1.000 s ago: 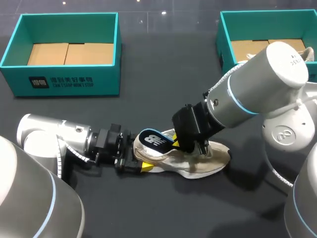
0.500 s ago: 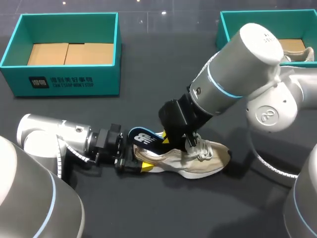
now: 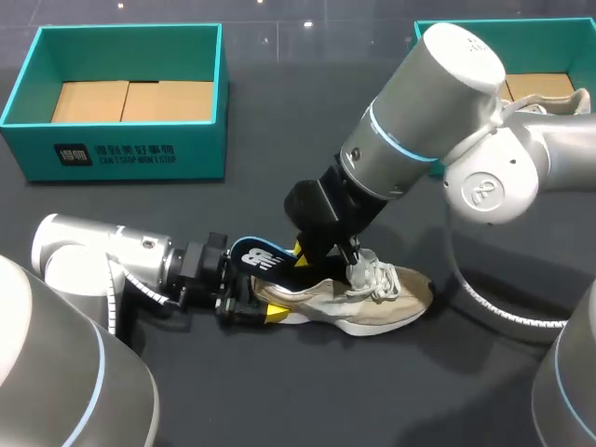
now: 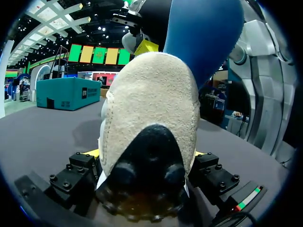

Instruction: Take the shoe out of the shoebox, open the shoe tongue, remove and reinsert the insole, then place the shoe into the shoebox

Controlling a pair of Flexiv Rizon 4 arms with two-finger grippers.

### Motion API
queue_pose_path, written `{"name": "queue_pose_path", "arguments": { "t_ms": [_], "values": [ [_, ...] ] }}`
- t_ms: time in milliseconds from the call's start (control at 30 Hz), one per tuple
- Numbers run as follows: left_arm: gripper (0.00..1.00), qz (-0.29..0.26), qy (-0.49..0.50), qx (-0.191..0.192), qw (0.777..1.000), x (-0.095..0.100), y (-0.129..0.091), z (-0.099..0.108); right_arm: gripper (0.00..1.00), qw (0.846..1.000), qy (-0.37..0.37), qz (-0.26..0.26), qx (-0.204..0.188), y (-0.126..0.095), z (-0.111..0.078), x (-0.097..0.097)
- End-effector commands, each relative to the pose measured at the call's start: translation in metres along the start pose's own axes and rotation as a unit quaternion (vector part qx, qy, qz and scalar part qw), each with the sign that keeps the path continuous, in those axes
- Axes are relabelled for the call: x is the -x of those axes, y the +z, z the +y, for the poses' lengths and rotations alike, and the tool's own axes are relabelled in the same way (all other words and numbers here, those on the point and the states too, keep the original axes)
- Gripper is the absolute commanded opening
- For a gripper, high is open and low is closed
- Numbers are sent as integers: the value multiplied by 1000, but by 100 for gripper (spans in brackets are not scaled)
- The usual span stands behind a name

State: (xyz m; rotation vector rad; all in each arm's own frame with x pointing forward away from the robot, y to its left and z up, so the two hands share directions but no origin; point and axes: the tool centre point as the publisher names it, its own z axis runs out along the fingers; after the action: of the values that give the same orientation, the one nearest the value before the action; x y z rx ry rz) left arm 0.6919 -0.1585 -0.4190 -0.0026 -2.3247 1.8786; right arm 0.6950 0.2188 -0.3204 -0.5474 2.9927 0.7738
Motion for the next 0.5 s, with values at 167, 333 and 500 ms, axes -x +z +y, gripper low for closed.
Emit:
{"name": "queue_pose_path", "arguments": {
  "t_ms": [167, 333, 500],
  "values": [
    [0, 0, 0, 0, 1000, 1, 0, 1, 34, 1000, 3, 20, 1, 1, 7, 7],
    [0, 0, 0, 0, 1000, 1, 0, 1, 49, 999, 21, 27, -1, -4, 6, 7],
    [0, 0, 0, 0, 1000, 1, 0, 1, 49, 998, 50, 42, -16, -12, 9, 10]
  ]
}}
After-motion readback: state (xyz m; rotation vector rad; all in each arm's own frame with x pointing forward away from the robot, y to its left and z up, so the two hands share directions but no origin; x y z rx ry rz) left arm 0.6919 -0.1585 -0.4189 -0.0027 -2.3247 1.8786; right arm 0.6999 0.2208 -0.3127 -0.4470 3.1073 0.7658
